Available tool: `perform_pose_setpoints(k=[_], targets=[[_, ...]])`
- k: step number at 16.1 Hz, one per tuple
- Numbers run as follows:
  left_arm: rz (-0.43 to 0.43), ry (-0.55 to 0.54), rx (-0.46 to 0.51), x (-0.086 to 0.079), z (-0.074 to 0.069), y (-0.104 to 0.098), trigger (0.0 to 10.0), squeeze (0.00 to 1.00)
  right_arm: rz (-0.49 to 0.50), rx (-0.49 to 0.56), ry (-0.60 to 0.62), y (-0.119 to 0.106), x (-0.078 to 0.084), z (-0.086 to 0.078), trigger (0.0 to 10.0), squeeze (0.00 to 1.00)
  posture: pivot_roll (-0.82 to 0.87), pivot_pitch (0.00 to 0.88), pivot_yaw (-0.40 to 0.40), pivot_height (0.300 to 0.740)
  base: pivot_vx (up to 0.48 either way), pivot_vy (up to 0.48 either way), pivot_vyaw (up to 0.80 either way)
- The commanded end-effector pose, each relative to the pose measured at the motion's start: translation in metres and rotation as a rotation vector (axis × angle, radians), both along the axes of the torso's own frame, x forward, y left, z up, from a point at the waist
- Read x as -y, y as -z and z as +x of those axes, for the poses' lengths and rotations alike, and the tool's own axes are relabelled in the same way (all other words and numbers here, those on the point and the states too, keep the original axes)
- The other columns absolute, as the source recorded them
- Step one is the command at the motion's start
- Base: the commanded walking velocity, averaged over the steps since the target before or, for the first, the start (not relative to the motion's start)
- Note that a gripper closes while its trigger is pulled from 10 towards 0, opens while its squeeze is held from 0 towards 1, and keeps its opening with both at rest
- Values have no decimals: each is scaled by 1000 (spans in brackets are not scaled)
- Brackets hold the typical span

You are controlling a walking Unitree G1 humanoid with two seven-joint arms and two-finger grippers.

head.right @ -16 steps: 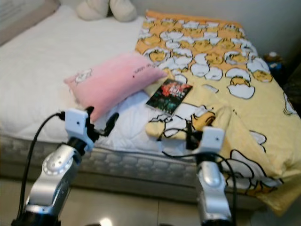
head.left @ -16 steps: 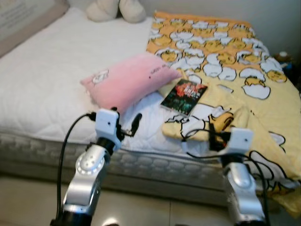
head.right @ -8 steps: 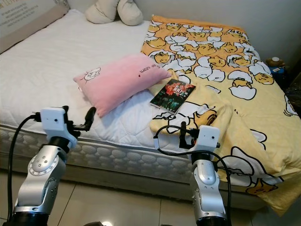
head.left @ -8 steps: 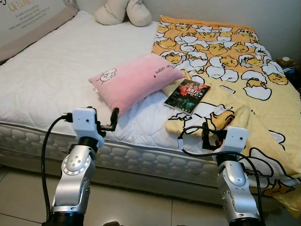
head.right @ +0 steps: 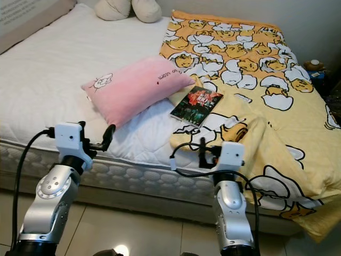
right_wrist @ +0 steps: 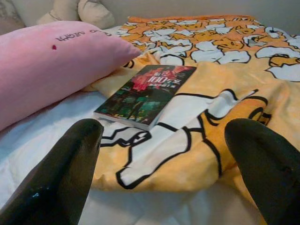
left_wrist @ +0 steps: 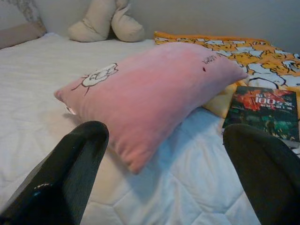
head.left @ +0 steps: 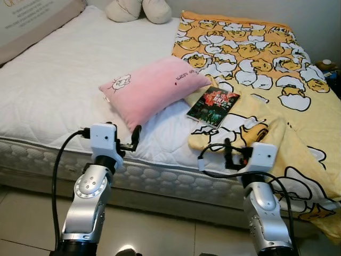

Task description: Clean up the room

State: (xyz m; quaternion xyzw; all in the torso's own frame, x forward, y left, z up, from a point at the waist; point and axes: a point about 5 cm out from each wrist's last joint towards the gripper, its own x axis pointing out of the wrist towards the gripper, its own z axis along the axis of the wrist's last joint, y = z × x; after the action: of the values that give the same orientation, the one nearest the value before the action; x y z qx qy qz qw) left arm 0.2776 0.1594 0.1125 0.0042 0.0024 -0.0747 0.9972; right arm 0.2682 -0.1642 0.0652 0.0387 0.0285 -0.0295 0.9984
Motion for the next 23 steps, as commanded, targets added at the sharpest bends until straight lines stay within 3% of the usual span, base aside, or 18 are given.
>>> perform_pose_setpoints(k=[1,9,11,12,23], targets=[[10,8,-18,0,-1,3,10000,0,-2,41,-10,-9,-2,2,10000,0,2,0,-20,719,0,480,0],[27,4,-20,0,0,2,10000,0,-9,37,-15,-7,-2,0,10000,0,0,0,-19,719,0,480,0],[58,16,-5,2,0,0,10000,0,-11,32,-14,-6,-2,-1,10000,0,-2,0,-18,719,0,0,0],[30,37,8,4,0,-3,10000,0,-18,33,-15,-6,-2,-2,10000,0,-4,0,-18,719,0,0,0],[9,44,42,6,8,-13,10000,0,-27,31,-9,-5,-1,0,10000,0,4,0,-20,719,376,297,0]])
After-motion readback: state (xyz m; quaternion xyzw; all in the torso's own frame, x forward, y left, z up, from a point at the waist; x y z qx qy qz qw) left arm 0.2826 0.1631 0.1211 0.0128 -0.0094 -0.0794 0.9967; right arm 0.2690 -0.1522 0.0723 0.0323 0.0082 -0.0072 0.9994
